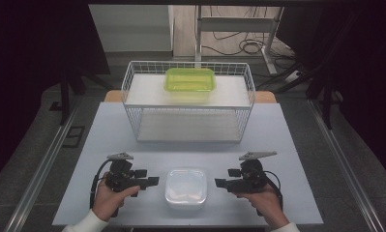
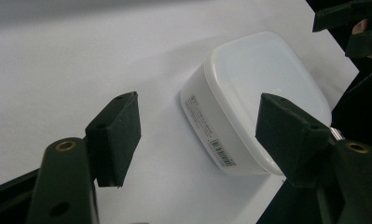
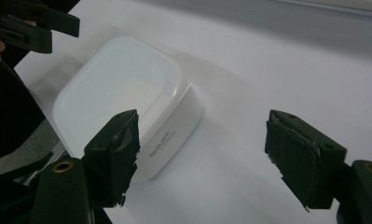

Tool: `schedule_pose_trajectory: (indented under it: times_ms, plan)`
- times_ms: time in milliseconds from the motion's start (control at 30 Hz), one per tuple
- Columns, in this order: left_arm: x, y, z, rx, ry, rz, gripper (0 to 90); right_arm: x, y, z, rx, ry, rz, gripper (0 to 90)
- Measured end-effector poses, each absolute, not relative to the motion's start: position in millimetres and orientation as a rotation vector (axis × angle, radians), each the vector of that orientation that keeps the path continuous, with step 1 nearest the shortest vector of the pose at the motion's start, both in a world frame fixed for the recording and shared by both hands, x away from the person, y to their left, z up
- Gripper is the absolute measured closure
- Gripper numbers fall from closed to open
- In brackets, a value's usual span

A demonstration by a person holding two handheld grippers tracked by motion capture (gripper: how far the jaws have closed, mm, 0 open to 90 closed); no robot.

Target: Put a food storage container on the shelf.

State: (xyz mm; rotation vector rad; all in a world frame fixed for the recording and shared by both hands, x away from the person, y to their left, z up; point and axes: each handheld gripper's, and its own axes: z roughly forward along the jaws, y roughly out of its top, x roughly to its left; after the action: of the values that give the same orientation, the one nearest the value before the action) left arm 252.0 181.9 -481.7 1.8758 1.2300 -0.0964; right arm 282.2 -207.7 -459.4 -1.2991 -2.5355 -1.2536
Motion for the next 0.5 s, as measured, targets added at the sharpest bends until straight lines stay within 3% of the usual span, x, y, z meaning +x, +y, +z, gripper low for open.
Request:
schedule_pose_trajectory:
  times_ms: [500]
  plan:
    - [254, 171, -485, 1.869, 1.210, -0.191, 33.9, 272, -193, -481, -1.306, -2.424, -1.227, 28.4]
